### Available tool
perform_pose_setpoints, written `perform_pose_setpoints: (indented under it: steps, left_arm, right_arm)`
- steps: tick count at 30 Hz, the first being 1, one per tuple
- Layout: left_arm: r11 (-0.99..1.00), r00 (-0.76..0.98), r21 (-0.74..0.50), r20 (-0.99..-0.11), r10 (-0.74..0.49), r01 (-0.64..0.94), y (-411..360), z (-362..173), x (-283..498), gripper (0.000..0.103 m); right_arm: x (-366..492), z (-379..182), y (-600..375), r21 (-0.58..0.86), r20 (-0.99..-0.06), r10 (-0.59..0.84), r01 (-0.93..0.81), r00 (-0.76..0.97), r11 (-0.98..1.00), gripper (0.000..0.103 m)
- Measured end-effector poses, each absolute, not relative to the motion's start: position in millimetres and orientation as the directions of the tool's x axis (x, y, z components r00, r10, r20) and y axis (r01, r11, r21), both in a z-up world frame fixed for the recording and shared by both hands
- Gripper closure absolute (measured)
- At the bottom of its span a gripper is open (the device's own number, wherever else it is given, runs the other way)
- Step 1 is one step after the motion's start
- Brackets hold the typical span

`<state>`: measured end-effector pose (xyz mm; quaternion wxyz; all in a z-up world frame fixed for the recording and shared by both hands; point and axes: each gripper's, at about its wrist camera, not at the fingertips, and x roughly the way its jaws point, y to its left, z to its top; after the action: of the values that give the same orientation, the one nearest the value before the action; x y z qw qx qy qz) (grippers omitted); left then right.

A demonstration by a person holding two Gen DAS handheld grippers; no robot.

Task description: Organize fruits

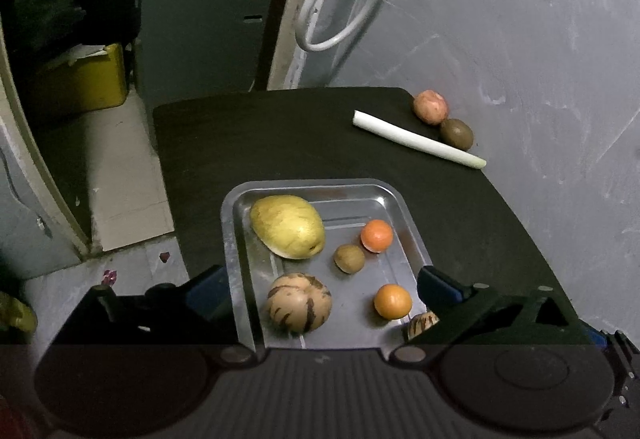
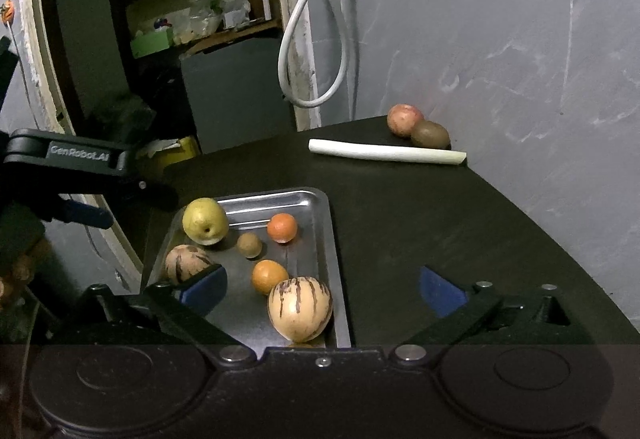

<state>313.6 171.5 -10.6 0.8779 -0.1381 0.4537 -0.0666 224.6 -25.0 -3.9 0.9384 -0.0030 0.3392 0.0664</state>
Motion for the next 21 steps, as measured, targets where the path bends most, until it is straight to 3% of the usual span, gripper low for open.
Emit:
perform_pose_setpoints:
  steps: [21]
  left_arm:
    - [0.945, 0.653, -0.308, -0.739, -0.164, -0.112, 177.1, 4.5, 265.9, 0.001]
  right_arm:
    - [203.5, 19.8, -32.7, -0.008, -0.574, 0.051, -0.068, 0.817, 0.998, 0.001]
